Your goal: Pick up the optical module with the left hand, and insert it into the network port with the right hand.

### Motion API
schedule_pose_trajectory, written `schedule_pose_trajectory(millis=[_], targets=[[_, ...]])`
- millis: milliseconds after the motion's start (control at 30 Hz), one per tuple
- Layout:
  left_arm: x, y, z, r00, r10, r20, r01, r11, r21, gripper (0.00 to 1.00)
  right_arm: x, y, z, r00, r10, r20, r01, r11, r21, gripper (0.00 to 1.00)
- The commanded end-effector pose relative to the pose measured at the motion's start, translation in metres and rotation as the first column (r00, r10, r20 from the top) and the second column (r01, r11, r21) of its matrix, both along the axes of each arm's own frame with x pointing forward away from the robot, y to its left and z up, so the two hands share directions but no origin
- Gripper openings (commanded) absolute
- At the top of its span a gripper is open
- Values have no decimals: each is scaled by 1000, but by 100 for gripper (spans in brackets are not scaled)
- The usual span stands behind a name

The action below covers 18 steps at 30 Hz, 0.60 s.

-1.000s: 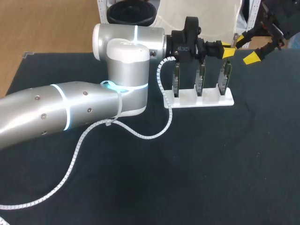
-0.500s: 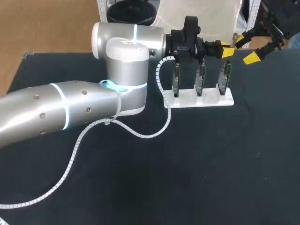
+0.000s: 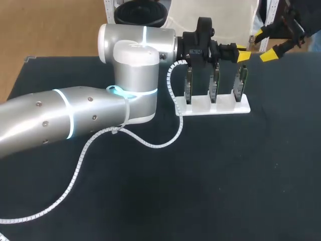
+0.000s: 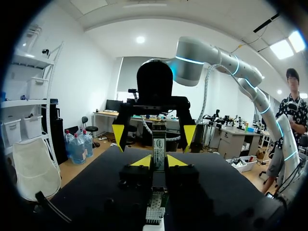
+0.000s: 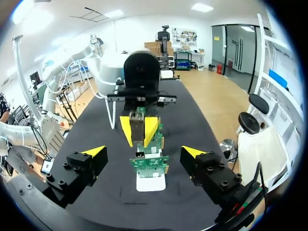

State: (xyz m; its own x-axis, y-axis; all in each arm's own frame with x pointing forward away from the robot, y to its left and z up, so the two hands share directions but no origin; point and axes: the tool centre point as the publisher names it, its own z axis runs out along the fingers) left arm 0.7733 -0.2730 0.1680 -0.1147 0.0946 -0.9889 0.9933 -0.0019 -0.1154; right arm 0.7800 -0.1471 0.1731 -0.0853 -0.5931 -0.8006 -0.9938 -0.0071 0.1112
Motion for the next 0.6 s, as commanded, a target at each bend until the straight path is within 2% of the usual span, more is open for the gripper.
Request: schedule_pose_trajectory(millis=[33,600], targets=[[-2,0,1,1000,5,0,-5,1000,2,0,-3,0,5,1000,-10,13,9,1000,19,100],[-2,0,1,1000,5,0,-5,1000,2,0,7,20,28,998,25,57,-28,998,50,100]])
